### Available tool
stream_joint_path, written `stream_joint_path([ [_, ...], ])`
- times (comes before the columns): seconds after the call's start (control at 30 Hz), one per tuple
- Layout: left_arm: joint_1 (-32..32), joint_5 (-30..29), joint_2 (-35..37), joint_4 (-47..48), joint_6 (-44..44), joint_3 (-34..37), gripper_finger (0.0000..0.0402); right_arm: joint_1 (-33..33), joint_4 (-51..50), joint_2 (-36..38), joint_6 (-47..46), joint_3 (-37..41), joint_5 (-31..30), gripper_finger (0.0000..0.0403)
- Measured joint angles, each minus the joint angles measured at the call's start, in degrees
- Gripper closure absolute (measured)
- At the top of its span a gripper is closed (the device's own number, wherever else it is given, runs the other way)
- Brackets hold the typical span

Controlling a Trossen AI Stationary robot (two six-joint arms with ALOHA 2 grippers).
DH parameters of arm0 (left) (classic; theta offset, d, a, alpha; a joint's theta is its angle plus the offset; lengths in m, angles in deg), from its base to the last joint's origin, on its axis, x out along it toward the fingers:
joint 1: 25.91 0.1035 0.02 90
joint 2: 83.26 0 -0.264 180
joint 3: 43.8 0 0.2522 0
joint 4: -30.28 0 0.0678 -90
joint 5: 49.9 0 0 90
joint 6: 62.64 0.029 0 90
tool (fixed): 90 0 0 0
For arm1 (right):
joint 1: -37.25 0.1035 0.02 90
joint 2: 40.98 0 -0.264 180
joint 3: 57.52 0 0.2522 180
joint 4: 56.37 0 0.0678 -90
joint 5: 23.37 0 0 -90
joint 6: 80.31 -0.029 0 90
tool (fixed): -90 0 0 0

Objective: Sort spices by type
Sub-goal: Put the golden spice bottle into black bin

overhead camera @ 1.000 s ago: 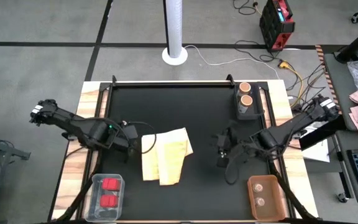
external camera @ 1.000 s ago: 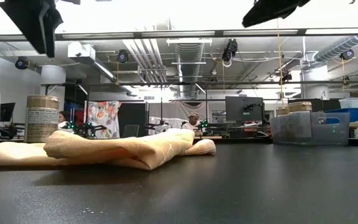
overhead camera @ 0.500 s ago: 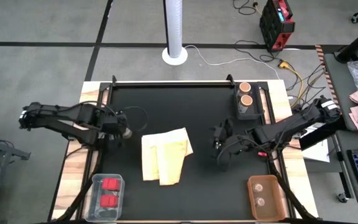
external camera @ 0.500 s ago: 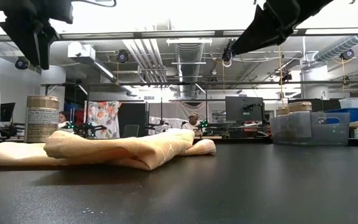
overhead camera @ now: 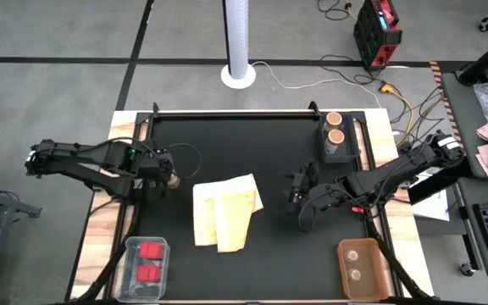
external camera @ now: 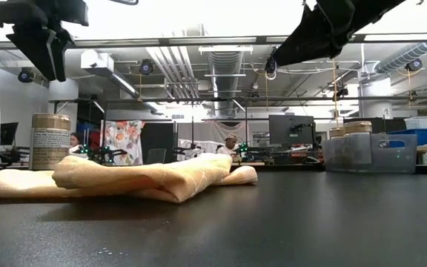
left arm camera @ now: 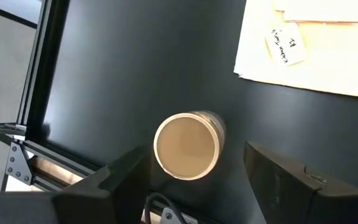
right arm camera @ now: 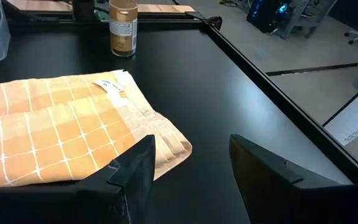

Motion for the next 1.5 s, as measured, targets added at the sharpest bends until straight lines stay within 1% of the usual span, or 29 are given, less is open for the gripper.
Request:
stream_joint_path([
  [0.17, 0.0, 0.0, 0.0, -1.2, -0.7, 0.0, 0.0168, 0.0, 0.0, 0.0, -0.4, 0.0, 0.0, 0.0207],
  [0.5, 0.0, 0.1, 0.0, -2.1, 2.1, 0.0, 0.0165, 0.0, 0.0, 0.0, -0.5, 0.0, 0.0, 0.0203],
  [0.6, 0.0, 0.1, 0.0, -2.3, 2.2, 0.0, 0.0155, 0.0, 0.0, 0.0, -0.5, 0.0, 0.0, 0.0202],
  [0.83, 0.0, -0.8, 0.0, -3.2, 3.2, 0.0, 0.0100, 0.0, 0.0, 0.0, -0.5, 0.0, 0.0, 0.0202],
  [0.97, 0.0, -0.9, 0.0, -4.5, 3.6, 0.0, 0.0081, 0.0, 0.0, 0.0, -0.5, 0.0, 0.0, 0.0202],
  [1.27, 0.0, -1.9, 0.0, -4.9, 3.9, 0.0, 0.0074, 0.0, 0.0, 0.0, -0.5, 0.0, 0.0, 0.0202],
  [1.5, 0.0, -2.4, 0.0, -4.9, 0.5, 0.0, 0.0074, 0.0, -0.2, 0.0, -0.4, 0.0, 0.0, 0.0202],
])
